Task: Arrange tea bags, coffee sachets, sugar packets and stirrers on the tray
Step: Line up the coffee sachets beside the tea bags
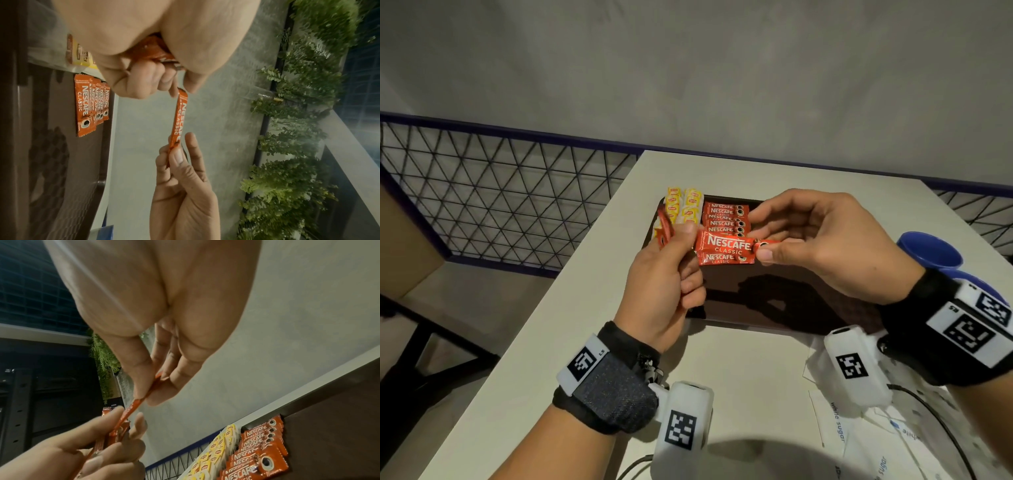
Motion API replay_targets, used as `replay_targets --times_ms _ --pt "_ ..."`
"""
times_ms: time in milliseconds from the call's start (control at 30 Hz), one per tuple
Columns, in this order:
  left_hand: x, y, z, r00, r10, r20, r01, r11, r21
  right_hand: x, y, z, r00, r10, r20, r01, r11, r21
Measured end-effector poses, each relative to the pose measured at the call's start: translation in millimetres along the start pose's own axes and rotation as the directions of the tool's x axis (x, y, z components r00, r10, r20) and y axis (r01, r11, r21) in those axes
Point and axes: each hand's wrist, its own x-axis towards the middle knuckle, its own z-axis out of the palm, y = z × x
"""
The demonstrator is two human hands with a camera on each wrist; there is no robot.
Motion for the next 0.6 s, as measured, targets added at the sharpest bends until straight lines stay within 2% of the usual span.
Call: replay_targets --times_ms 67,133,267,367,467,600 --pt "-3 -1 2 0.998 -0.032 0.047 0.029 0.997 0.074 0 0 0 1.000 0.013 -0.005 -0.013 1.000 -0.012" --pt "-4 -2 2 1.000 -0.001 0.027 -0.004 0.986 0.168 1 0 1 1.000 0.023 0.001 -0.023 0.998 -0.057" --pt "-4 -3 1 0.999 0.040 0.003 -0.040 0.974 0.224 3 -2 10 1.000 0.002 -0.012 -0.005 0.965 -0.263" --pt "-6 -2 2 0.999 0.040 0.010 -0.041 0.977 0.207 8 -3 18 0.997 -0.078 -0.016 0.062 0.886 -0.460" --pt "-4 -2 2 0.999 0.037 -0.002 -0.036 0.987 0.154 14 -5 21 0.985 -0.169 0.015 0.149 0.814 -0.562" --pt "-2 -2 1 0.999 0.032 -0.023 -0.029 0.992 0.120 23 -5 25 0.963 -0.232 0.140 0.260 0.655 -0.710"
